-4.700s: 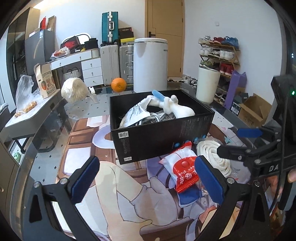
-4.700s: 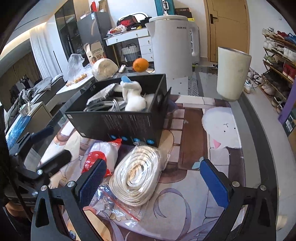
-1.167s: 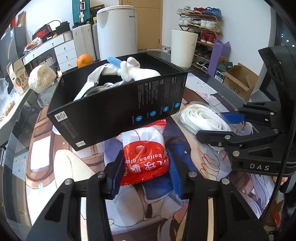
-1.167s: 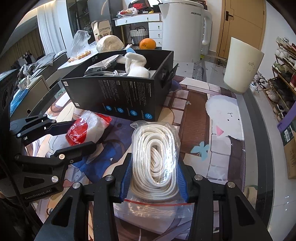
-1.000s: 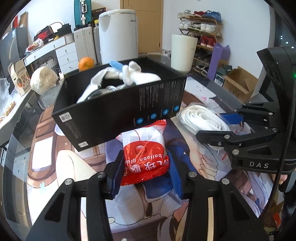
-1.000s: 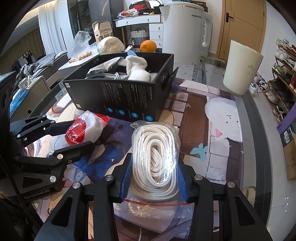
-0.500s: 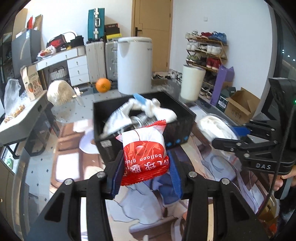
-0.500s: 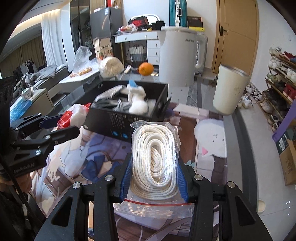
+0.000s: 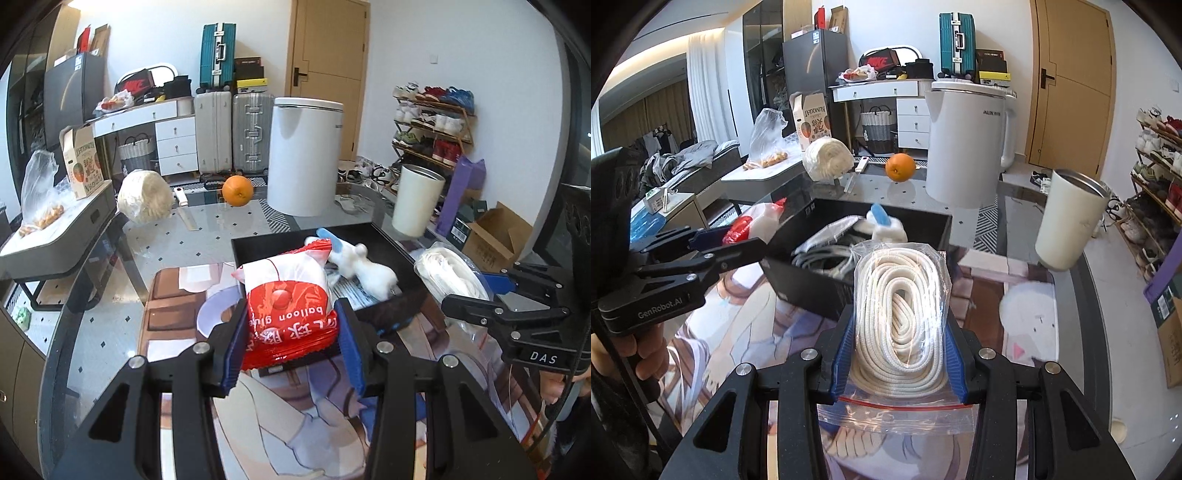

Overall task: Organize soft objects
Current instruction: 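Lower the glue packet and rope bag into the box and open both grippers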

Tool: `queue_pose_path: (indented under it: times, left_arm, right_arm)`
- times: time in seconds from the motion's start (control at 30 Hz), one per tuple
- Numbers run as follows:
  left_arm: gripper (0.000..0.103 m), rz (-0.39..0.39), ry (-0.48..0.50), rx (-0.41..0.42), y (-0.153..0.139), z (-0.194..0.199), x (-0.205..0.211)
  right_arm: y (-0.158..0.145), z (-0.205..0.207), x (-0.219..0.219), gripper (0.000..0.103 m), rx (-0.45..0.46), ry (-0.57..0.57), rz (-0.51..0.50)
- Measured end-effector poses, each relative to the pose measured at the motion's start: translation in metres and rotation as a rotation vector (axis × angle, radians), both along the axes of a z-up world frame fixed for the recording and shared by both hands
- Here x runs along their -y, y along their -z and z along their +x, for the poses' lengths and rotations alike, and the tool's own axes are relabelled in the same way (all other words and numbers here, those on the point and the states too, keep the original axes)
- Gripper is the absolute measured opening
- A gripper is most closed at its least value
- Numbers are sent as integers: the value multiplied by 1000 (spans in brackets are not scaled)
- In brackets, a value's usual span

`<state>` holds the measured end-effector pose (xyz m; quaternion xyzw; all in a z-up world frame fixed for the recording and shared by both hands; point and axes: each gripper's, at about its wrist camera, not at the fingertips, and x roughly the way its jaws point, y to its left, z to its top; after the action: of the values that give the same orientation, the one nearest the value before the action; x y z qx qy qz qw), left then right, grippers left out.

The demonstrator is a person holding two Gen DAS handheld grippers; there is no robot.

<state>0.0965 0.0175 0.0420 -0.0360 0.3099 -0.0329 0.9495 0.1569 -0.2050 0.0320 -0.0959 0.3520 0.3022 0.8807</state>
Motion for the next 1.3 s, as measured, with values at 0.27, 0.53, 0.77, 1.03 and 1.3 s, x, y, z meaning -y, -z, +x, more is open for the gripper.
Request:
queue_pose_path:
  times: [0.27, 0.53, 0.77, 1.03, 1.3]
  left_arm:
    - [44, -10, 15, -12, 0, 23, 0]
    - [44, -15, 38, -52, 9, 49, 2]
    - [44, -12, 52, -83, 17, 65, 4]
    - [44, 2, 77, -89, 21, 70, 6]
    - [44, -28, 65, -80, 19, 66, -3]
  right_arm:
    - [-7, 20, -15, 43, 4, -15, 5]
    - [-5, 41, -21, 43, -2, -5, 16]
    - [-2, 56, -35, 43, -2, -41, 14]
    - [-2, 58, -56, 43, 16, -128, -12]
    - [9, 73, -73, 43, -4, -131, -50]
